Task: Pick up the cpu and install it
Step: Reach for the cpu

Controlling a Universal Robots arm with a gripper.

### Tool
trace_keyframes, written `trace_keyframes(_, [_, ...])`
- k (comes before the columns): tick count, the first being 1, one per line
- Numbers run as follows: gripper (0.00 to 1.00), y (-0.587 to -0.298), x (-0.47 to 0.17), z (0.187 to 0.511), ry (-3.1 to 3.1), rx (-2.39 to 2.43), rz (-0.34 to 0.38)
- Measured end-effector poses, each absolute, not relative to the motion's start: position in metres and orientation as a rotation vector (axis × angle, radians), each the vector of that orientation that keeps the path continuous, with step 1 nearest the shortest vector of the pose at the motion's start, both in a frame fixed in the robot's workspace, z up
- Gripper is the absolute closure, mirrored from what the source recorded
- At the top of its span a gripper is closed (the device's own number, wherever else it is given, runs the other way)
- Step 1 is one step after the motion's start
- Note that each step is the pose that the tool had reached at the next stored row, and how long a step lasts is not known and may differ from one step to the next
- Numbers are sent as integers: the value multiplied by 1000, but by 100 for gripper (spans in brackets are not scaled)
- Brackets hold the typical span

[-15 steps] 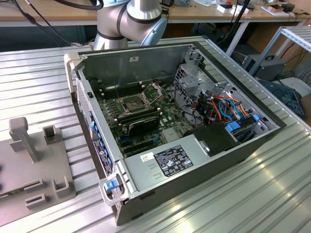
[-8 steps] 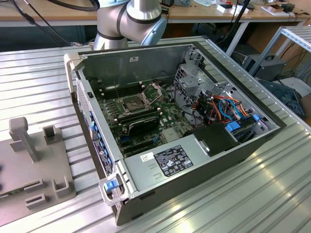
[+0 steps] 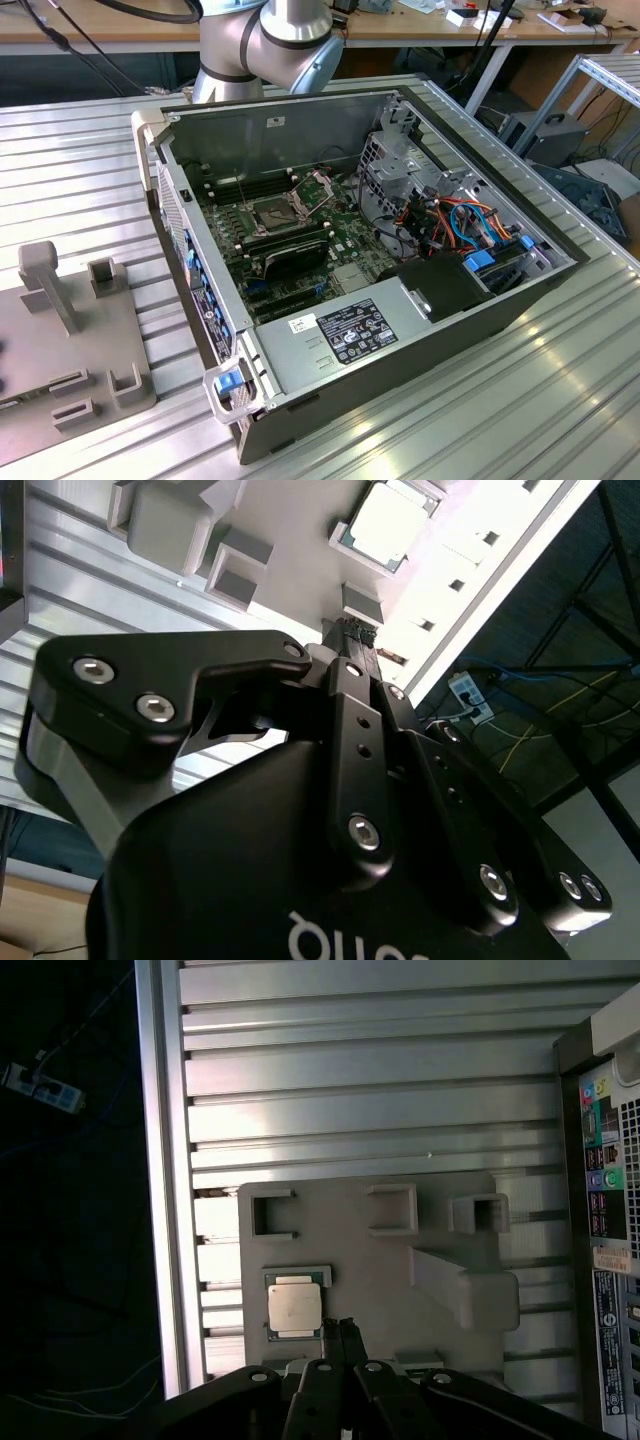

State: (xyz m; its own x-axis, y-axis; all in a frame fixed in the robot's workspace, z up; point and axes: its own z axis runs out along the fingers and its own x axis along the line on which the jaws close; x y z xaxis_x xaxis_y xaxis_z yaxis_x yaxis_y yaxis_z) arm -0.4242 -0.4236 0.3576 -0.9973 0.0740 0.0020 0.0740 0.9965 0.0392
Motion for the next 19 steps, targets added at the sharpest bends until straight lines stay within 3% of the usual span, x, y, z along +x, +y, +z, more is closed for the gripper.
trace_keyframes(19, [89, -424, -425, 349, -3130, -116, -47])
